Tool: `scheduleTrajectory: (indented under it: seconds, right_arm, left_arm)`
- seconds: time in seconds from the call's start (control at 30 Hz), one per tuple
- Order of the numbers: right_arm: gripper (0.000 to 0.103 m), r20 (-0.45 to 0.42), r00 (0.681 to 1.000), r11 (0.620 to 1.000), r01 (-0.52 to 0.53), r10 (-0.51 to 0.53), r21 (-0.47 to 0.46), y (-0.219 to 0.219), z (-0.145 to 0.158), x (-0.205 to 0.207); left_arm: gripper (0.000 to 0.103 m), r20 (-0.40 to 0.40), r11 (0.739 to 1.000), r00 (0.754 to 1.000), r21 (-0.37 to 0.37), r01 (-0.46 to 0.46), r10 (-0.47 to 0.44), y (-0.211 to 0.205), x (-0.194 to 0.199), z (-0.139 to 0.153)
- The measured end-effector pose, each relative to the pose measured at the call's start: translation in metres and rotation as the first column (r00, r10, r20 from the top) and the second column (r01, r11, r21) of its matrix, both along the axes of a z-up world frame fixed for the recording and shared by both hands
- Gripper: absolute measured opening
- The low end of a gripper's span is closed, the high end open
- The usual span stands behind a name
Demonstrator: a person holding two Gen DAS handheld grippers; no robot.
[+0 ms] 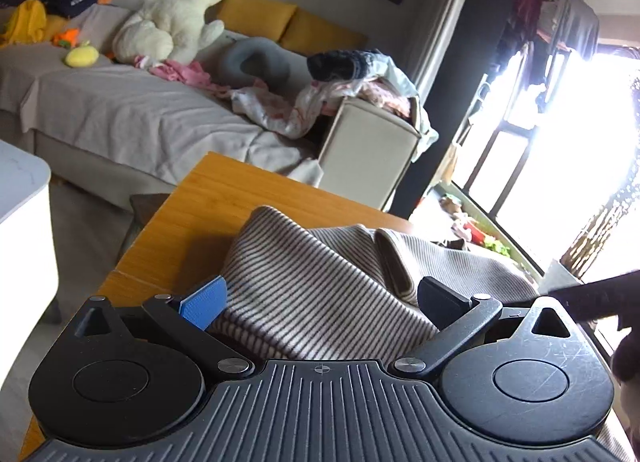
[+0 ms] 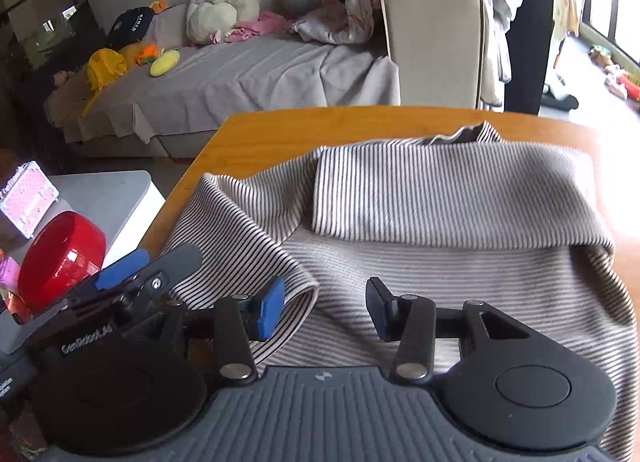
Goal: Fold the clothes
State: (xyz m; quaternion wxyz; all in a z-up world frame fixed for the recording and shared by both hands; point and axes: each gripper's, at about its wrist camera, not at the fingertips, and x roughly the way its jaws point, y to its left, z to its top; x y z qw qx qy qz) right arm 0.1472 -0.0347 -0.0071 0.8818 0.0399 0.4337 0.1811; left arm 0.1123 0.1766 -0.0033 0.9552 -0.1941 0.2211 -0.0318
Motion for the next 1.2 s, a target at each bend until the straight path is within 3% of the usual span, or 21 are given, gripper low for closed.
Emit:
scheduleTrajectory:
  seconds: [0.2,0.27,0.33,0.6,0.8,1.03,1.2]
  right_arm:
    - [0.049,-0.018,0.999,0.999,-0.034,0.034,-0.015,0.028,-0.032,-0.001]
    - [0.036,0.043,0.997,0.997,-0.063,0.065,-0.053,0.035,-0.033,-0.003]
    - [0.009,0.09,0.99,0.991,-0.1,0.108,-0.089,0.039,-0.03,-0.005]
    - [0.008,0.249,0.957,0.988,-0.131,0.146,-0.078,0.028,0.015,0.007]
    - [0.007,0.396,0.904,0.987,-0.152,0.16,-0.051,0.019,0.064,0.026]
    - [0.007,0.558,0.814,0.985,-0.171,0.162,-0.036,0.009,0.121,0.046]
    - [0.007,0.602,0.79,0.991,-0.129,0.121,-0.029,-0.024,0.142,0.057]
  left_arm:
    - [0.103,-0.003,0.999,0.999,-0.01,-0.034,0.034,0.006,0.001,-0.002]
    - [0.103,0.001,0.999,0.999,-0.015,-0.045,0.045,0.008,-0.001,-0.003]
    - [0.103,0.003,0.998,0.999,-0.02,-0.054,0.054,0.009,-0.001,-0.003]
    - [0.103,0.026,0.998,0.998,-0.03,-0.054,0.054,0.009,-0.002,-0.004]
    - [0.103,0.01,0.999,1.0,-0.048,0.011,-0.01,0.001,0.003,-0.003]
    - [0.103,-0.057,0.997,0.997,0.057,0.048,-0.045,-0.028,0.01,-0.003]
    - [0.103,-0.069,0.994,0.996,0.091,0.057,-0.05,-0.041,0.01,0.001]
